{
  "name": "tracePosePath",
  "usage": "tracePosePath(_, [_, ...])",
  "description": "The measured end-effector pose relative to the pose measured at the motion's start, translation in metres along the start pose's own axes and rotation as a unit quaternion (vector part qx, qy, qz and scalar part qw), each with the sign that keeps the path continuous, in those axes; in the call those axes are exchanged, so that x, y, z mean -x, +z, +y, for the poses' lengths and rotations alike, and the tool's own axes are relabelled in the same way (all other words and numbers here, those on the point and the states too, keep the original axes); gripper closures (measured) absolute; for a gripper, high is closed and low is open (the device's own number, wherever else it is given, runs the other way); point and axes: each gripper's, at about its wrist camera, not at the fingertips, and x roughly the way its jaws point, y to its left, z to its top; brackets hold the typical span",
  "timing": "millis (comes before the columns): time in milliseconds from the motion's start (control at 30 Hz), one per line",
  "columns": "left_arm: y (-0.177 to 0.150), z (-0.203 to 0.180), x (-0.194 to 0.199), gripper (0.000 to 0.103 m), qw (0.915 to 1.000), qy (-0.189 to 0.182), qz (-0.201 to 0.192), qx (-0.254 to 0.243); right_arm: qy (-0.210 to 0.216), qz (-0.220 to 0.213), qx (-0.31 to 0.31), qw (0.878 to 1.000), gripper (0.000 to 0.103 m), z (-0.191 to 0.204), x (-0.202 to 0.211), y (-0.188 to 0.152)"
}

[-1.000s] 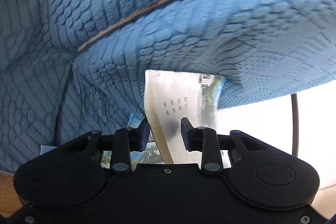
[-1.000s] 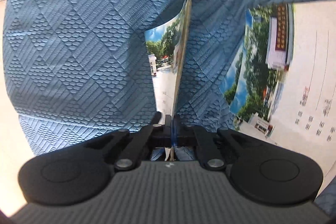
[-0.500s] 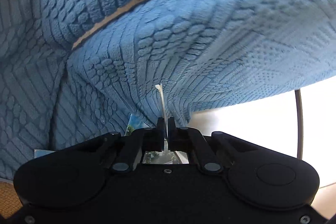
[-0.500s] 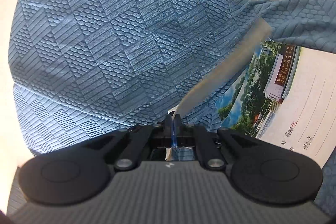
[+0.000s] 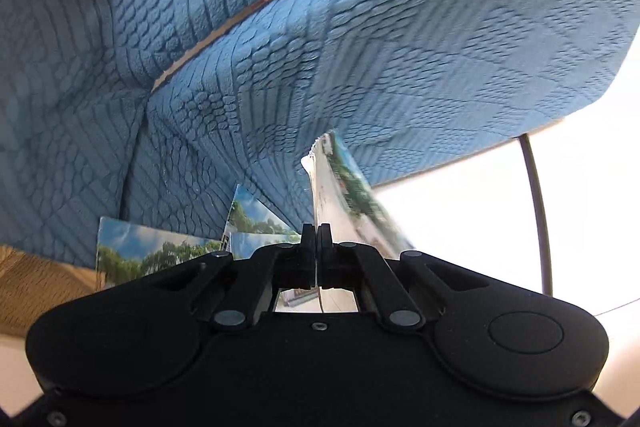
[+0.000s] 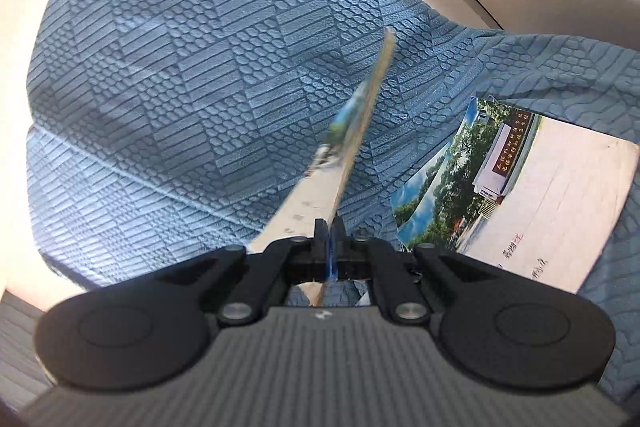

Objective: Organize objects
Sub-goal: 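Carry both held photo cards toward the book stack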

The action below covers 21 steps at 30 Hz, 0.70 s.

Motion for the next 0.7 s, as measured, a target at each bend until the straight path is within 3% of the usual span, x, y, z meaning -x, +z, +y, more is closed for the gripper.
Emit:
tracePosePath(333, [-0.01, -0.02, 0.075, 0.103, 0.9996, -0.006, -0.028, 0.0, 0.021, 0.015, 0.032, 0.999, 0.099, 0.031, 0.016, -0.011])
tracePosePath(700, [-0.03, -0.068, 0.174, 0.103, 0.9958, -0.007, -0.084, -0.036, 0.07, 0.028, 0.081, 0.994, 0.099, 0.089, 0.046, -0.02])
